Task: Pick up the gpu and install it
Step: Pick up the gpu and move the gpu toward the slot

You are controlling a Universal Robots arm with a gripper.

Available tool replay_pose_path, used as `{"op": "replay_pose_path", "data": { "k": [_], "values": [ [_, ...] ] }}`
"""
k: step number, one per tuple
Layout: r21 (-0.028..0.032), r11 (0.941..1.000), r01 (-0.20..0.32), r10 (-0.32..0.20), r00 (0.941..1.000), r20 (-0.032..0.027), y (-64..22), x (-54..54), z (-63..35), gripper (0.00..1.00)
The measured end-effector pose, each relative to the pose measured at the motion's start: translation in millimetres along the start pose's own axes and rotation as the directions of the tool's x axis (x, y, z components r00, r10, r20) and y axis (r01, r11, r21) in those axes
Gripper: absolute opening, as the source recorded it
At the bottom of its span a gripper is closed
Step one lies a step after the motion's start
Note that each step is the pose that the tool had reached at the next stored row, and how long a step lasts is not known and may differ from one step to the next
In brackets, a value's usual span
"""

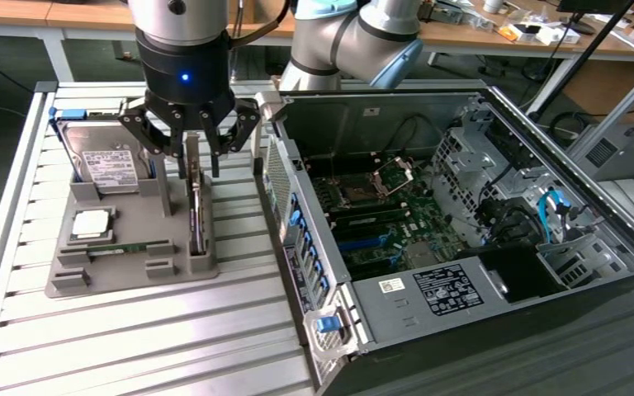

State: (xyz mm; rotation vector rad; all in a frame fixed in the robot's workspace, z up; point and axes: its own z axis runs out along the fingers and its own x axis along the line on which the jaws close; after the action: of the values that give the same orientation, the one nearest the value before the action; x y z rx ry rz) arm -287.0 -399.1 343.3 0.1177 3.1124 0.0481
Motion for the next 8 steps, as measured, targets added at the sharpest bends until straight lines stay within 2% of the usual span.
{"op": "replay_pose_path", "data": {
  "k": [2, 8],
  "values": [
    [0.0, 1.0, 0.0, 0.0, 1.0, 0.0, -0.1, 0.1, 3.2, 0.42],
    [0.0, 1.0, 0.0, 0.0, 1.0, 0.0, -0.2, 0.1, 4.5, 0.42]
  ]
}}
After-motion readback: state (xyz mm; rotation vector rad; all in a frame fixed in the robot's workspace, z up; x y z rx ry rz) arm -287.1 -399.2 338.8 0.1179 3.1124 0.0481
